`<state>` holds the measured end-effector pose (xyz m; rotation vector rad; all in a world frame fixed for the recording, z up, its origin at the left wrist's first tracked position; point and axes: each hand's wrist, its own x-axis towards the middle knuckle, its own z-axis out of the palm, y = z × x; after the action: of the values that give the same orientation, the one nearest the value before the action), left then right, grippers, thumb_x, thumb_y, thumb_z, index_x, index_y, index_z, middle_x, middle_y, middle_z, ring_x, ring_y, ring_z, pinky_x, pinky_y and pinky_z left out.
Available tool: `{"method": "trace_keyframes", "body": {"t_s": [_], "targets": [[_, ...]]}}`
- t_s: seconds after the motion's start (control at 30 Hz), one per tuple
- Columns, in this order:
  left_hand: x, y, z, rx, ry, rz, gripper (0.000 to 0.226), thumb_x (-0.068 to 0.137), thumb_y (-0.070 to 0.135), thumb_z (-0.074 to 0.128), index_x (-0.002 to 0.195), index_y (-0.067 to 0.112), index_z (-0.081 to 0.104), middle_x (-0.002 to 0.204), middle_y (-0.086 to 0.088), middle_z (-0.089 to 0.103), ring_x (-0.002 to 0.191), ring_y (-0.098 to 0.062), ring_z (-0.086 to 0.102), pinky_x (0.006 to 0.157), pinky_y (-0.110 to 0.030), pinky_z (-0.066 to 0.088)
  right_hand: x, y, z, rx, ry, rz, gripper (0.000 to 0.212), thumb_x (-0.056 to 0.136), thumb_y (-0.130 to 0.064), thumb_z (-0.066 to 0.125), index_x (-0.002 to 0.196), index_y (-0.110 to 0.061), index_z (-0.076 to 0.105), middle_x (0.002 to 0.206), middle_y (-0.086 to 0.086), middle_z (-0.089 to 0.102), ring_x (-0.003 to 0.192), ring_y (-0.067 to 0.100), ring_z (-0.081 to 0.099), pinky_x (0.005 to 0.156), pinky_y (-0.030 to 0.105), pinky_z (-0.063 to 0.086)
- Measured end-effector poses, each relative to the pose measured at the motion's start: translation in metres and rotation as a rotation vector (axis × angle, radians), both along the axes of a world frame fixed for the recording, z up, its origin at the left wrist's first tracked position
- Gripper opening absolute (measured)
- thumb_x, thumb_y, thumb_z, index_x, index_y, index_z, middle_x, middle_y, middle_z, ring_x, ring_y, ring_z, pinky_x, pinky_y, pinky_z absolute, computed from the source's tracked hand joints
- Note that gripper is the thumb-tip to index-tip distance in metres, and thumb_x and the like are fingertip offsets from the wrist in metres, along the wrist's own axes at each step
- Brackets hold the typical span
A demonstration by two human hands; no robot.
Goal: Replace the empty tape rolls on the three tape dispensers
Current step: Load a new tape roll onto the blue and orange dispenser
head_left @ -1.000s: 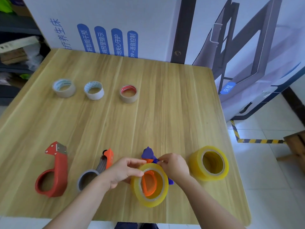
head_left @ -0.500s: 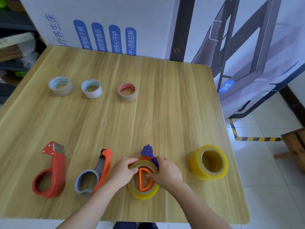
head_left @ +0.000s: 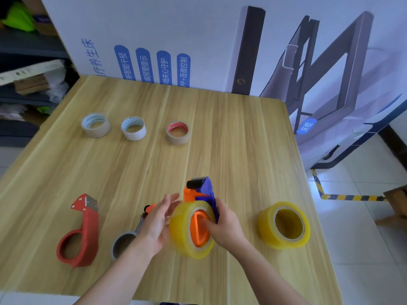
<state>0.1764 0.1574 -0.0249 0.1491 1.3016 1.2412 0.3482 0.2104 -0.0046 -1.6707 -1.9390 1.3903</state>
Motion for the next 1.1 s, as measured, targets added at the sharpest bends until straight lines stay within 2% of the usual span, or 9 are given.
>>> {"method": "trace_keyframes", "body": {"t_s": [0.13, 0.2, 0.27, 0.4, 0.5, 0.67, 0.8, 0.9, 1.1], "targets": [[-0.005, 0.004, 0.043, 0.222, -0.385, -0.212, 0.053, 0.074, 0.04, 0.076, 0.114, 0.006, 0.07, 0.112, -0.018, 0.07, 0.104, -0.029, 0.067, 0.083, -0.039, 0.055, -0.013, 0.009, 0.042, -0.047, 0.365, 0.011, 0.032, 0.084, -0.005, 0.067, 0.112, -0.018, 0.059, 0.101, 0.0, 0.07, 0.087, 0.004, 0.064, 0.084, 0.033, 0.056], [-0.009, 0.004, 0.06, 0.5, -0.431, -0.268, 0.051, 0.099, 0.025, 0.041, 0.135, -0.011, 0.043, 0.137, -0.03, 0.048, 0.131, -0.036, 0.045, 0.108, -0.043, 0.034, -0.017, 0.012, 0.062, -0.067, 0.474, 0.015, 0.039, 0.087, -0.002, 0.066, 0.122, -0.018, 0.057, 0.109, 0.001, 0.07, 0.098, 0.008, 0.066, 0.088, 0.032, 0.056], [-0.017, 0.002, 0.078, 0.696, -0.307, -0.182, 0.047, 0.101, 0.009, 0.017, 0.142, -0.012, 0.025, 0.145, -0.035, 0.033, 0.137, -0.042, 0.032, 0.113, -0.046, 0.024, -0.021, 0.015, 0.078, -0.078, 0.535, 0.018, 0.044, 0.088, -0.004, 0.067, 0.128, -0.018, 0.054, 0.116, 0.004, 0.069, 0.107, 0.016, 0.065, 0.09, 0.038, 0.057], [-0.016, 0.01, 0.098, 0.462, 0.088, -0.275, 0.057, 0.055, 0.03, 0.089, 0.109, 0.024, 0.07, 0.105, -0.014, 0.071, 0.094, -0.027, 0.071, 0.075, -0.04, 0.057, -0.026, 0.02, 0.1, -0.023, 0.577, 0.057, 0.046, 0.086, -0.001, 0.068, 0.126, -0.018, 0.055, 0.116, 0.005, 0.068, 0.11, 0.022, 0.064, 0.085, 0.045, 0.058], [-0.014, 0.014, 0.119, 0.54, 0.35, -0.234, 0.07, 0.059, 0.015, 0.085, 0.123, 0.027, 0.06, 0.113, -0.013, 0.069, 0.107, -0.035, 0.064, 0.087, -0.058, 0.052, -0.033, 0.017, 0.109, 0.03, 0.627, 0.035, 0.054, 0.084, 0.005, 0.067, 0.129, -0.02, 0.054, 0.115, 0.007, 0.069, 0.107, 0.024, 0.065, 0.083, 0.045, 0.058], [-0.01, 0.013, 0.144, 0.605, 0.539, -0.065, 0.073, 0.057, 0.017, 0.079, 0.126, 0.031, 0.056, 0.104, -0.006, 0.071, 0.103, -0.022, 0.066, 0.081, -0.042, 0.055, -0.04, 0.012, 0.129, 0.259, 0.633, -0.021, 0.058, 0.081, -0.002, 0.072, 0.116, -0.045, 0.056, 0.116, -0.013, 0.063, 0.109, 0.004, 0.06, 0.081, 0.023, 0.053], [-0.014, 0.021, 0.166, 0.517, 0.615, 0.093, 0.059, 0.05, 0.027, 0.079, 0.106, 0.03, 0.058, 0.095, -0.006, 0.068, 0.086, -0.021, 0.065, 0.064, -0.039, 0.055, -0.032, 0.007, 0.154, 0.245, 0.808, -0.021, 0.014, 0.092, -0.025, 0.059, 0.093, -0.03, 0.072, 0.091, -0.006, 0.071, 0.084, 0.005, 0.065, 0.071, 0.021, 0.05], [-0.018, 0.029, 0.18, 0.443, 0.597, 0.173, 0.048, 0.055, 0.03, 0.073, 0.1, 0.025, 0.055, 0.096, -0.009, 0.066, 0.083, -0.025, 0.066, 0.067, -0.047, 0.056, -0.031, 0.0, 0.172, 0.18, 0.885, 0.138, 0.04, 0.088, -0.052, 0.055, 0.099, -0.017, 0.07, 0.087, -0.003, 0.072, 0.081, 0.009, 0.066, 0.072, 0.02, 0.05], [-0.025, 0.027, 0.196, 0.392, 0.601, 0.021, 0.045, 0.063, 0.037, 0.077, 0.101, 0.027, 0.055, 0.098, -0.006, 0.067, 0.084, -0.021, 0.07, 0.067, -0.04, 0.059, -0.038, -0.002, 0.191, 0.162, 0.778, 0.265, 0.057, 0.069, -0.045, 0.076, 0.115, -0.015, 0.062, 0.09, -0.007, 0.073, 0.083, 0.007, 0.069, 0.07, 0.017, 0.052]]}}
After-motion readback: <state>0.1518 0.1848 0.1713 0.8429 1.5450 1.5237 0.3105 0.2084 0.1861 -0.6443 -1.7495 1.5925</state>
